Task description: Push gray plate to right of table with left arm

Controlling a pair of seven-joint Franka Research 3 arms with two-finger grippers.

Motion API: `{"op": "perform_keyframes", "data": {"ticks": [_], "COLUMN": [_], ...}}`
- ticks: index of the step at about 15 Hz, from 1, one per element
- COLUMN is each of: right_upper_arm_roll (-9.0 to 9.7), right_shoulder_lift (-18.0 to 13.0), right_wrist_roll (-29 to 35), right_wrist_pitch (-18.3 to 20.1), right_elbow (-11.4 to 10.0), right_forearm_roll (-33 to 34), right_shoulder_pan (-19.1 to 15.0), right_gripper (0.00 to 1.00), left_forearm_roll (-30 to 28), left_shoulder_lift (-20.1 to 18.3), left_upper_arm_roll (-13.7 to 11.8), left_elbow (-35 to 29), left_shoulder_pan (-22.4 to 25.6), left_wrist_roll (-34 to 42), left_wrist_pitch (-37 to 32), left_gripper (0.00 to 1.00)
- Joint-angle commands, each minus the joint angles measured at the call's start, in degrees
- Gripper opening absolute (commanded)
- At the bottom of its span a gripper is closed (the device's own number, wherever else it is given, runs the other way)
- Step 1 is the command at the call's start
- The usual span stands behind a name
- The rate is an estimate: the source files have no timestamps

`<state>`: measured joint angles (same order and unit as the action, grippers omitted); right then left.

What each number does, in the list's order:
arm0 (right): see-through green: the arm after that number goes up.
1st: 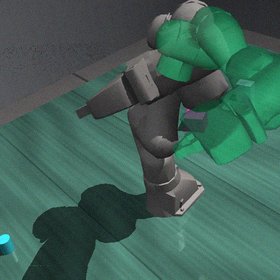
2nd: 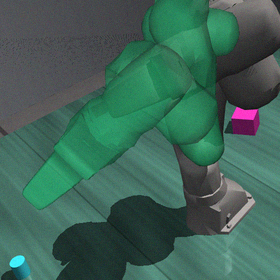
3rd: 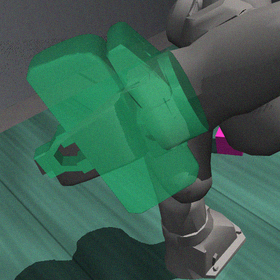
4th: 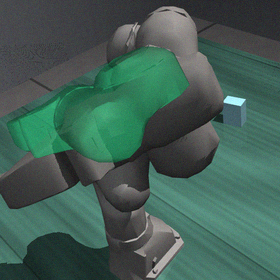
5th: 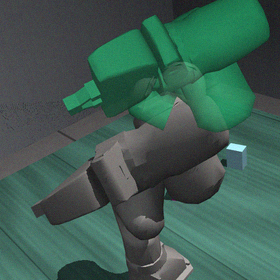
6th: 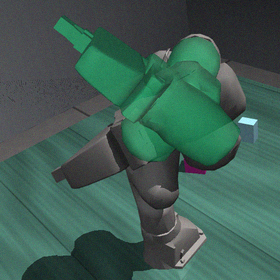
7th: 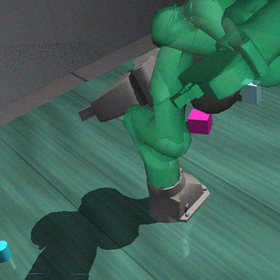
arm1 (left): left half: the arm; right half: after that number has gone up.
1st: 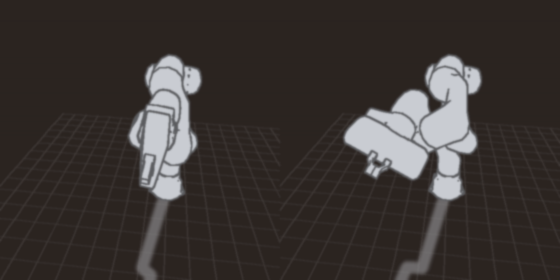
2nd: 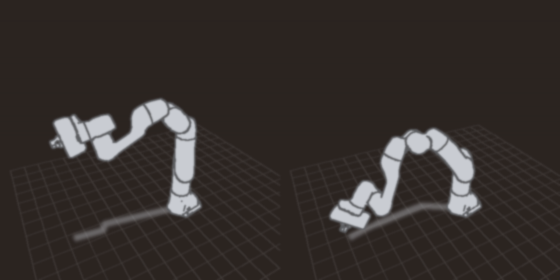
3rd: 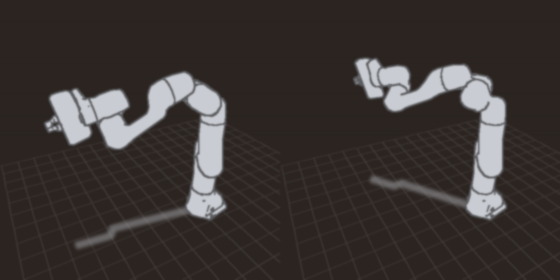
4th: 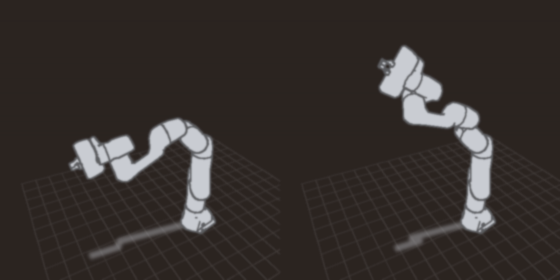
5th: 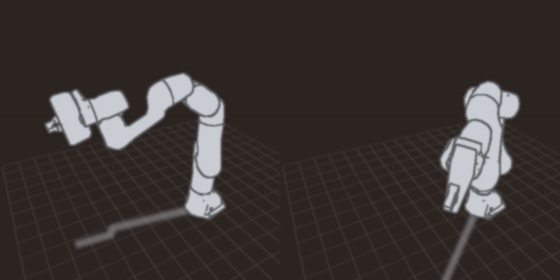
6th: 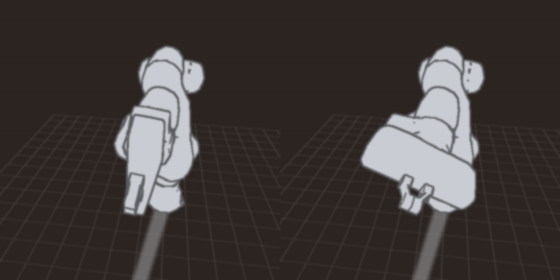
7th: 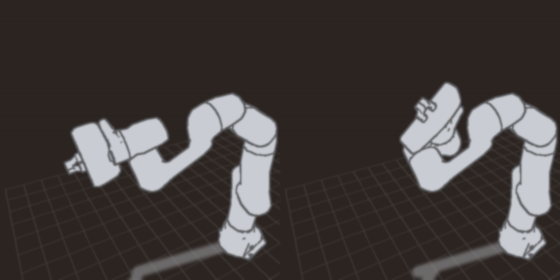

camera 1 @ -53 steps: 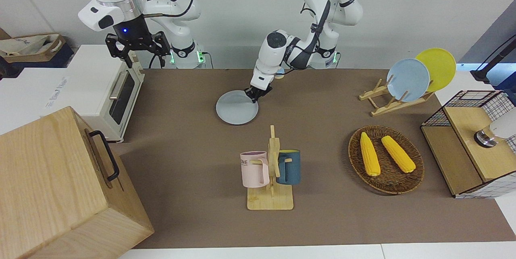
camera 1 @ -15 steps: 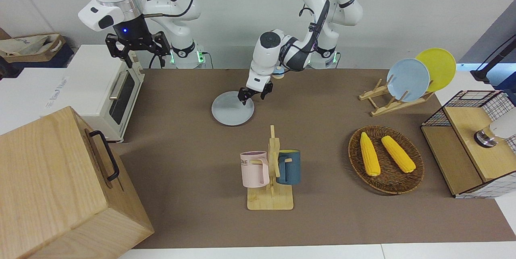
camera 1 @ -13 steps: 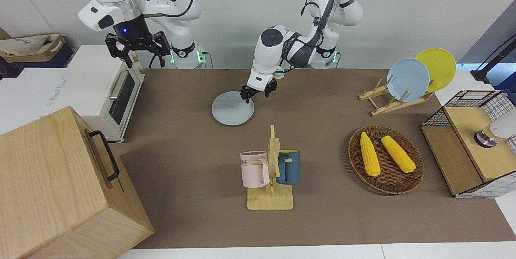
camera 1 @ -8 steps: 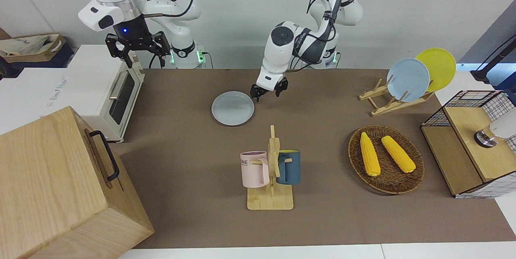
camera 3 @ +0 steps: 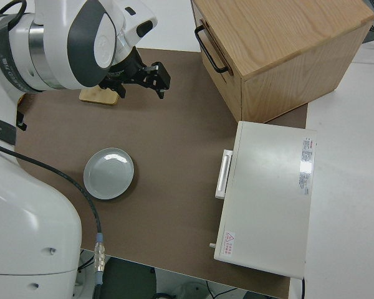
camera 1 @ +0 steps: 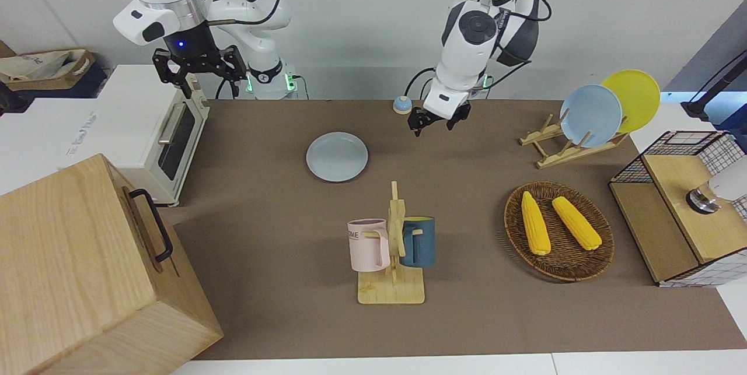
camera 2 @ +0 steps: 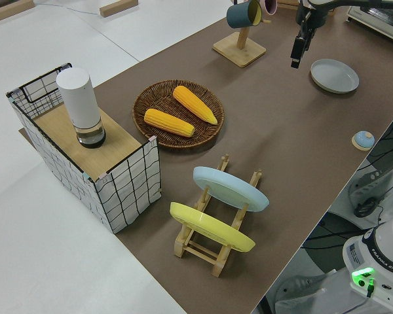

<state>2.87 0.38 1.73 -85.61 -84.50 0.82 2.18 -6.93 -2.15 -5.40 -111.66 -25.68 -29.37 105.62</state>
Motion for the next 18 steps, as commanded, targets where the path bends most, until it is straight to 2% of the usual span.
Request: {"op": "perform_keyframes", "data": {"ticks": [1, 5, 7, 11, 14, 18], "right_upper_arm_roll": [-0.06, -0.06, -0.06, -0.06, -0.06, -0.06], "right_shoulder_lift": [-0.2, -0.2, -0.2, -0.2, -0.2, -0.2], "right_wrist_roll": [-0.1, -0.1, -0.1, -0.1, -0.1, -0.1], "right_wrist_pitch": [0.7, 0.7, 0.7, 0.7, 0.8, 0.7], "right_elbow": [0.3, 0.3, 0.3, 0.3, 0.3, 0.3], "right_forearm_roll": [-1.3, -1.3, -1.3, -1.3, -1.3, -1.3], "right_shoulder_pan": [-0.2, -0.2, -0.2, -0.2, -0.2, -0.2], "right_gripper": [0.983, 0.983, 0.983, 0.983, 0.983, 0.983], "left_forearm_roll": [1.8, 2.4, 2.4, 8.8, 9.1, 9.1], "left_shoulder_lift": [-2.9, -3.5, -3.6, -3.6, -3.4, -3.5], "left_upper_arm_roll": [-4.0, -3.7, -4.3, -3.2, -2.9, -3.3], "left_elbow": [0.7, 3.5, 6.8, 9.1, 13.5, 13.8], "left_shoulder_pan": [2.3, 12.0, 14.2, 15.0, 14.8, 14.6], "left_wrist_roll": [8.2, 24.5, 29.5, 29.9, 30.2, 30.7], "left_wrist_pitch": [-3.4, -8.3, -11.0, -11.6, -14.8, -15.2], "left_gripper": [0.99, 0.99, 0.99, 0.99, 0.99, 0.99]}}
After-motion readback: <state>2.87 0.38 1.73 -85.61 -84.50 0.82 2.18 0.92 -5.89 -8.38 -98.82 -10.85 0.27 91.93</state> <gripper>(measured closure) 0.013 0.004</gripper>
